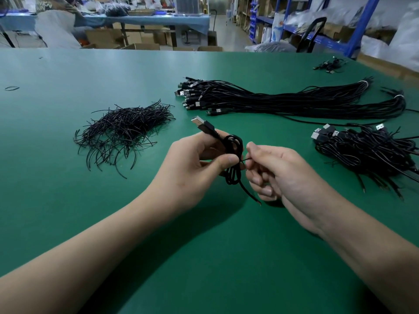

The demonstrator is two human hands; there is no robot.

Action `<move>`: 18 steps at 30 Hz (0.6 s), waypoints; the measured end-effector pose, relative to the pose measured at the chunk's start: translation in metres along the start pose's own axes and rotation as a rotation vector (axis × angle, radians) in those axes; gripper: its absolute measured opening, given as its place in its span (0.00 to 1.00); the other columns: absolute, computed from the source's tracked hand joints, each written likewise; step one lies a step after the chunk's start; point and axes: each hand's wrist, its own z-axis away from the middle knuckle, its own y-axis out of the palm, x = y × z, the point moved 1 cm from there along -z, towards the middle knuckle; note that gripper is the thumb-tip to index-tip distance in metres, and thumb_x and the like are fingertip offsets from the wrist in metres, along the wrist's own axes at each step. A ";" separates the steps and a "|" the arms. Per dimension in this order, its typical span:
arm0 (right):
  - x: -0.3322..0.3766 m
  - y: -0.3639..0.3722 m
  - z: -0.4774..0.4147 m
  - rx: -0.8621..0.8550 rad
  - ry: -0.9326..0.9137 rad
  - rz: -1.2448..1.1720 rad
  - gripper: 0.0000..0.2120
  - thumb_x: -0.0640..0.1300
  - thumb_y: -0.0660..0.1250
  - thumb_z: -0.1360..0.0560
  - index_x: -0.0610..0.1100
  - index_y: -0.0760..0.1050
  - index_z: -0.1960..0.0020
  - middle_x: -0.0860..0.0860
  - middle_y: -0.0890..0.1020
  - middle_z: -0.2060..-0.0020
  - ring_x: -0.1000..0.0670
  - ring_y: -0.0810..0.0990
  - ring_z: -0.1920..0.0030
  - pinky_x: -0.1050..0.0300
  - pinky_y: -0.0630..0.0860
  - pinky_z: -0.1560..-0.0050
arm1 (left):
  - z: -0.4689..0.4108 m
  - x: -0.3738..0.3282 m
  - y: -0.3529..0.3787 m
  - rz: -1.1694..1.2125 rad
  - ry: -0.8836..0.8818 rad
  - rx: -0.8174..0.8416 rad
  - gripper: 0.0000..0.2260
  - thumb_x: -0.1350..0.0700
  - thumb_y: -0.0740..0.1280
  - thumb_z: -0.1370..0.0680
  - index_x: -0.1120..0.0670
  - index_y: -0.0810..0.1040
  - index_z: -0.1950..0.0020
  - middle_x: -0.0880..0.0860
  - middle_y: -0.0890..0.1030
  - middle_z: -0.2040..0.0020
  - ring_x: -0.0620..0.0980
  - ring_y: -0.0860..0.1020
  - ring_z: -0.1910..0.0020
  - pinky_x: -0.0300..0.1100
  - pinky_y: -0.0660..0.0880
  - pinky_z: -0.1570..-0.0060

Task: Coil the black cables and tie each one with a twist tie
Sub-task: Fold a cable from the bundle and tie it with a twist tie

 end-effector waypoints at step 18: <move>-0.004 0.022 0.011 -0.122 0.005 -0.127 0.20 0.49 0.59 0.16 0.46 0.68 0.65 0.52 0.61 0.75 0.55 0.55 0.76 0.62 0.53 0.77 | 0.002 -0.010 0.007 -0.432 0.382 -0.168 0.07 0.64 0.74 0.24 0.55 0.84 0.48 0.48 0.85 0.56 0.43 0.83 0.58 0.39 0.79 0.54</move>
